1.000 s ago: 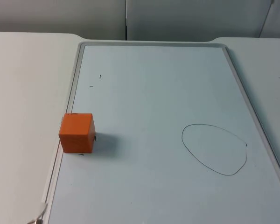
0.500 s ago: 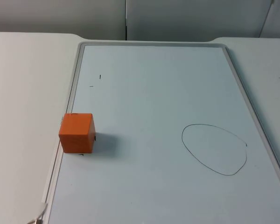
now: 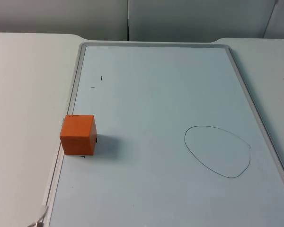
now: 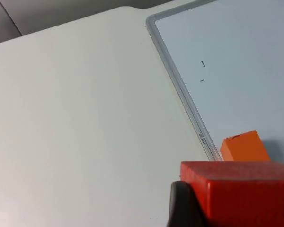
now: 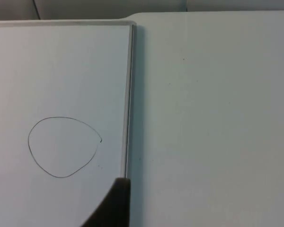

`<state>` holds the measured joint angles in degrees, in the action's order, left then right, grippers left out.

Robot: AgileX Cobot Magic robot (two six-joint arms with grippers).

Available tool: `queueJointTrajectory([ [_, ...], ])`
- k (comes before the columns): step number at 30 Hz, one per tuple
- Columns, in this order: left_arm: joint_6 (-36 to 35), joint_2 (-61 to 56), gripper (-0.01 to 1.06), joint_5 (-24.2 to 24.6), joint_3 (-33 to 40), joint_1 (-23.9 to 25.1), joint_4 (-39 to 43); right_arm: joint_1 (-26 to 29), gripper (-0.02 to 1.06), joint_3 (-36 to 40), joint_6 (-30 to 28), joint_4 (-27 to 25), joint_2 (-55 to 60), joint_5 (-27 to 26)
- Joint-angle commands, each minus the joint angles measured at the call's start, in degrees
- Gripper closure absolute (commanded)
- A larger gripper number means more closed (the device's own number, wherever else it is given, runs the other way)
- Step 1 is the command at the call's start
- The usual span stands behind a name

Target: Pick up one cube with the left hand and another cube with the right hand. First place the cube in the right hand at the target position, then stack the cube in the left hand on top.

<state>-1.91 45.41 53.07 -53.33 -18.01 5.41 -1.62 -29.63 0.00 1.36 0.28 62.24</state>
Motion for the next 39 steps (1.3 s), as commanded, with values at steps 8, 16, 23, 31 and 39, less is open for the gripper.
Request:
queueJointTrajectory([
  [8, -2.75, -18.97, 0.86, -0.87, 10.98, -0.46, 0.12, 0.43, 0.01, -1.74, -7.47, -9.41, 0.89, -0.37],
  [16, -1.85, -26.90, 0.86, 2.14, 12.06, -0.46, 0.12, 0.43, 0.04, -9.43, -24.32, -24.40, 21.63, -8.22],
  [23, -1.85, -26.91, 0.86, 1.91, 12.06, -0.46, -0.81, 0.43, 0.05, -21.80, -42.28, -39.55, 47.25, -14.46],
  [31, -1.85, -26.91, 0.86, 0.52, 12.06, -0.46, -3.07, -7.22, 0.06, -41.65, -43.14, -38.08, 71.97, -13.45],
  [39, -1.85, -26.91, 0.86, 0.34, 12.06, -0.46, -3.74, -29.26, 0.07, -54.68, -43.33, -25.62, 89.74, -14.25],
])
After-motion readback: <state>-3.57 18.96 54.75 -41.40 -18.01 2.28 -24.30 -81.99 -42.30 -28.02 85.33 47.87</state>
